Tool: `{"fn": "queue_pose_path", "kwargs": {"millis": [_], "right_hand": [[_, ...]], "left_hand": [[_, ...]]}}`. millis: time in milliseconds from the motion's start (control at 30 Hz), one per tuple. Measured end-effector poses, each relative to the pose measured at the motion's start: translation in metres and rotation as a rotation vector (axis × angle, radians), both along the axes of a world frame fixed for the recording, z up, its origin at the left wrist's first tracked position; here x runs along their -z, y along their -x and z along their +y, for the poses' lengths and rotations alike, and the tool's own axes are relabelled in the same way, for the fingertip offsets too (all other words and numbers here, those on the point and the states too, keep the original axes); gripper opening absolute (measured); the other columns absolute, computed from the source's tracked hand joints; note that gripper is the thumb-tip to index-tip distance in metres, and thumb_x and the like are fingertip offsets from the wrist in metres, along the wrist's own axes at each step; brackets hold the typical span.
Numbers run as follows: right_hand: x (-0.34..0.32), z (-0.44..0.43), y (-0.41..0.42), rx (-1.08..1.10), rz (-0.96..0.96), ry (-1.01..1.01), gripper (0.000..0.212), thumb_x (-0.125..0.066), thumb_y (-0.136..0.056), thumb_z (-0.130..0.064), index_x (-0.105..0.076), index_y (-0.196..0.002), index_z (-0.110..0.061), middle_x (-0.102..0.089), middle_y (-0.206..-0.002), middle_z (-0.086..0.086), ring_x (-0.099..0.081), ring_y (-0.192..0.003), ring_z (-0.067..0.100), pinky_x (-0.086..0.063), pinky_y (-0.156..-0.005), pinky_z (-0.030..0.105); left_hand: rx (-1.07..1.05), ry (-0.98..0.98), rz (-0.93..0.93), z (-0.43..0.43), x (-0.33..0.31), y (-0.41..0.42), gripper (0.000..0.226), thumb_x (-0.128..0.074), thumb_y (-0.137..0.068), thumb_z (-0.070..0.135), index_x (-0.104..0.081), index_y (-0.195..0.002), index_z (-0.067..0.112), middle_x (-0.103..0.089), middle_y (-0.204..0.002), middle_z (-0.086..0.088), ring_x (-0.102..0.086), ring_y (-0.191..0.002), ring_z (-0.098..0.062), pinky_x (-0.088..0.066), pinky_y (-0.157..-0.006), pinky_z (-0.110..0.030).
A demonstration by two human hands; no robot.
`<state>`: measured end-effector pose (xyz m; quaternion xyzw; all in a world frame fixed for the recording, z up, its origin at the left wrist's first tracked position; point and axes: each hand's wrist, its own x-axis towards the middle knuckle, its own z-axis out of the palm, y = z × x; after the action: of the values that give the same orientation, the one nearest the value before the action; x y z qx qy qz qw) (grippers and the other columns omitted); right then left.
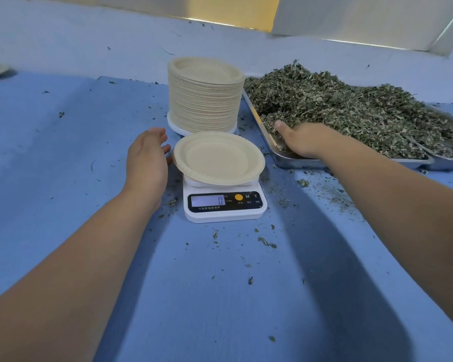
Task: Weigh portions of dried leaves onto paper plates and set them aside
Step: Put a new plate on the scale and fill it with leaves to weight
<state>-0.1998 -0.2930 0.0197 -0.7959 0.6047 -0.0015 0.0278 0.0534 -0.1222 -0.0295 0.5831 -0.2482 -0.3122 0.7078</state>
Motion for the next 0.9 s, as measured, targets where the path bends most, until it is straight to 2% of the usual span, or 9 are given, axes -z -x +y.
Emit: {"fn": "queue_pose_path", "kwargs": {"millis": [67,133,200,400,467,567,733,833,900], "right_hand": [[0.003,0.000,0.005,0.107,0.014,-0.151,0.097,-0.003,-0.095,-0.076,-0.044,-0.149,-0.006,-0.036,-0.158,0.021,-0.038,-0.143,0.038,-0.029,-0.116,0.049],[0.007,0.002,0.004,0.097,-0.047,-0.194,0.096,-0.006,-0.095,-0.076,-0.043,-0.150,-0.006,-0.037,-0.158,0.019,-0.039,-0.142,0.037,-0.029,-0.116,0.048],[0.008,0.001,-0.001,0.050,-0.093,-0.169,0.092,-0.009,-0.097,-0.074,-0.064,-0.122,-0.005,-0.064,-0.121,0.018,-0.059,-0.108,0.033,-0.042,-0.090,0.040],[0.003,-0.010,0.002,-0.081,-0.197,0.127,0.061,-0.030,-0.104,-0.056,-0.046,-0.064,-0.013,-0.047,-0.058,0.003,-0.045,-0.053,0.021,-0.042,-0.064,0.032],[0.007,-0.007,0.009,-0.038,-0.140,0.223,0.061,-0.029,-0.102,-0.057,-0.055,-0.070,-0.013,-0.060,-0.068,0.006,-0.054,-0.060,0.023,-0.050,-0.071,0.038],[0.016,-0.007,0.006,0.030,0.012,-0.002,0.080,-0.016,-0.101,-0.068,-0.063,-0.121,-0.006,-0.063,-0.124,0.020,-0.061,-0.106,0.033,-0.046,-0.090,0.043],[0.015,-0.005,0.003,-0.073,-0.157,0.109,0.071,-0.020,-0.102,-0.065,-0.058,-0.076,-0.011,-0.059,-0.072,0.010,-0.059,-0.075,0.031,-0.039,-0.061,0.033],[0.015,0.003,-0.006,-0.123,-0.124,-0.013,0.076,-0.014,-0.101,-0.069,-0.067,-0.106,-0.014,-0.067,-0.104,0.011,-0.063,-0.102,0.034,-0.047,-0.087,0.042],[0.016,0.008,-0.013,-0.143,-0.093,-0.128,0.080,-0.010,-0.099,-0.072,-0.066,-0.090,-0.014,-0.064,-0.086,0.012,-0.062,-0.082,0.029,-0.046,-0.087,0.041]], "left_hand": [[0.002,-0.003,-0.004,0.000,0.000,0.000,0.018,-0.045,-0.103,0.032,-0.057,-0.093,0.041,-0.065,-0.123,0.010,-0.065,-0.113,-0.007,-0.054,-0.095,-0.029],[0.007,-0.004,-0.007,0.001,0.000,0.000,0.018,-0.044,-0.103,0.033,-0.058,-0.096,0.041,-0.065,-0.125,0.011,-0.064,-0.113,-0.006,-0.054,-0.094,-0.028],[0.009,-0.003,-0.009,0.001,0.000,0.000,0.018,-0.044,-0.103,0.033,-0.059,-0.098,0.040,-0.064,-0.127,0.010,-0.064,-0.113,-0.006,-0.054,-0.094,-0.028],[0.009,0.006,-0.011,0.001,0.001,0.000,0.019,-0.045,-0.102,0.030,-0.058,-0.092,0.041,-0.065,-0.125,0.010,-0.064,-0.112,-0.006,-0.055,-0.093,-0.029],[0.010,0.007,-0.010,0.001,0.001,0.000,0.020,-0.044,-0.102,0.030,-0.060,-0.093,0.040,-0.065,-0.124,0.010,-0.065,-0.112,-0.006,-0.055,-0.091,-0.028],[0.015,0.007,-0.018,0.000,0.002,0.000,0.021,-0.044,-0.101,0.029,-0.061,-0.092,0.039,-0.066,-0.123,0.010,-0.065,-0.113,-0.007,-0.054,-0.088,-0.028],[0.014,-0.011,-0.031,-0.001,0.003,-0.001,0.021,-0.044,-0.100,0.030,-0.063,-0.095,0.037,-0.067,-0.122,0.012,-0.065,-0.112,-0.006,-0.055,-0.092,-0.030],[0.021,-0.019,-0.045,-0.001,0.005,-0.002,0.021,-0.045,-0.100,0.032,-0.066,-0.097,0.035,-0.067,-0.122,0.013,-0.065,-0.112,-0.005,-0.055,-0.092,-0.030],[0.020,-0.026,-0.041,-0.002,0.005,-0.002,0.021,-0.046,-0.100,0.031,-0.067,-0.097,0.034,-0.068,-0.120,0.013,-0.066,-0.110,-0.005,-0.056,-0.094,-0.032]]}}
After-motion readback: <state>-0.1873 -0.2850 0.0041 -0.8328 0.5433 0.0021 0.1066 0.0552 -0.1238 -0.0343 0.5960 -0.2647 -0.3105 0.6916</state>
